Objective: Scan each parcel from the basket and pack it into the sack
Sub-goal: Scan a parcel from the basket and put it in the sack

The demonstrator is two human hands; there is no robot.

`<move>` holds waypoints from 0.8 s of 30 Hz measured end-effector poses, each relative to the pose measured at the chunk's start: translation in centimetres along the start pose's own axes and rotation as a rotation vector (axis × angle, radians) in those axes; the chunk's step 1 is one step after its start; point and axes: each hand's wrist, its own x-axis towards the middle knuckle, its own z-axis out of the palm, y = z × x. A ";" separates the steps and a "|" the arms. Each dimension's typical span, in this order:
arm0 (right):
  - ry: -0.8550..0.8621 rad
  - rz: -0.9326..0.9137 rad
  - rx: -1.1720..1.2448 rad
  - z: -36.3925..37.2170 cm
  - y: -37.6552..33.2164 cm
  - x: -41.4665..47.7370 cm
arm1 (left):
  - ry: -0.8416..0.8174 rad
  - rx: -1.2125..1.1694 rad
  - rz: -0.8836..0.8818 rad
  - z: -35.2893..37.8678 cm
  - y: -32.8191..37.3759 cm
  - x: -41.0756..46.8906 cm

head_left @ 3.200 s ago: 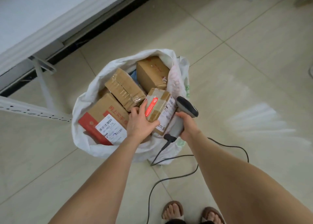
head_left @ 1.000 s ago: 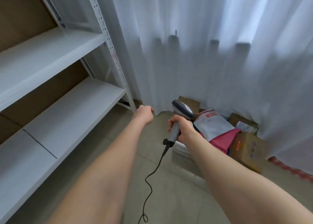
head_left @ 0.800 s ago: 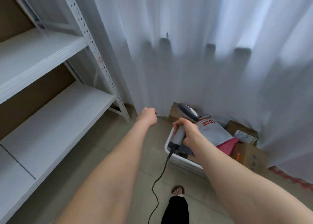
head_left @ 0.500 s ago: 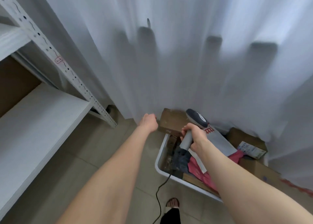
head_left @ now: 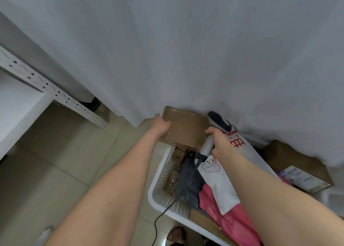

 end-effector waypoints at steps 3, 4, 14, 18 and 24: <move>-0.045 0.030 0.001 0.4 0.1 2.5 | -0.006 -0.097 -0.020 1.8 -1.0 2.1; -0.064 0.039 -0.004 0.5 0.1 3.0 | -0.019 -0.126 -0.022 2.1 -1.2 2.4; -0.130 0.097 0.152 0.0 -3.0 -4.5 | 0.093 -0.638 -0.268 -4.0 -0.1 -4.9; -0.129 0.050 0.187 -0.3 -6.7 -11.6 | 0.122 -0.767 -0.297 -8.4 2.8 -10.8; -0.224 -0.029 0.202 -0.6 -10.7 -22.4 | 0.187 -0.966 -0.338 -15.1 6.4 -20.5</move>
